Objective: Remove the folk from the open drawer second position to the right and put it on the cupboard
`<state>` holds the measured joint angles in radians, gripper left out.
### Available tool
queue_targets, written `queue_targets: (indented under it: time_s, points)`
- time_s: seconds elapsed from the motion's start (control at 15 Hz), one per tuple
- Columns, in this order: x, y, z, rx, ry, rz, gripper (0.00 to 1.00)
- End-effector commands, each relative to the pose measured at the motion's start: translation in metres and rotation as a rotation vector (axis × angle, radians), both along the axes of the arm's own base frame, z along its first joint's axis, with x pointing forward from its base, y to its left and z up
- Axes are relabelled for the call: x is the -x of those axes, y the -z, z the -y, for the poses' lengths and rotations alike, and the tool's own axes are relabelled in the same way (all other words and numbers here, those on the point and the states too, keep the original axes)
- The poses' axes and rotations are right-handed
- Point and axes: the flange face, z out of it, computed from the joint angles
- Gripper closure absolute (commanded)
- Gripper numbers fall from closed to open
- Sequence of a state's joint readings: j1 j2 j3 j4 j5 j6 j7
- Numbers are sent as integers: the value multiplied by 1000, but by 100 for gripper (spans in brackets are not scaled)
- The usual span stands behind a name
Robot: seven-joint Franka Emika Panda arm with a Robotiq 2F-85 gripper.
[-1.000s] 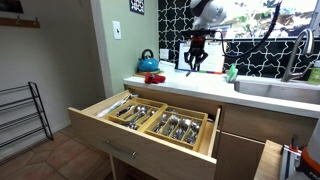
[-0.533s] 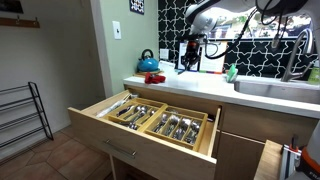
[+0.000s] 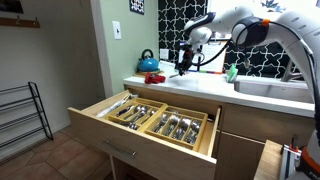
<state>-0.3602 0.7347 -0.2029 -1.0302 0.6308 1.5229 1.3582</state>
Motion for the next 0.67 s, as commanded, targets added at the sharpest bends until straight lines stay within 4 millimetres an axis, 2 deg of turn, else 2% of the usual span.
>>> queue_targets:
  time_s: [0.0,0.33,0.6]
  points:
    - [-21,23,19,-70,117,-31,96]
    - [-36,50,27,-75,217,-52,96]
    - [-43,62,24,-53,251,-71,96]
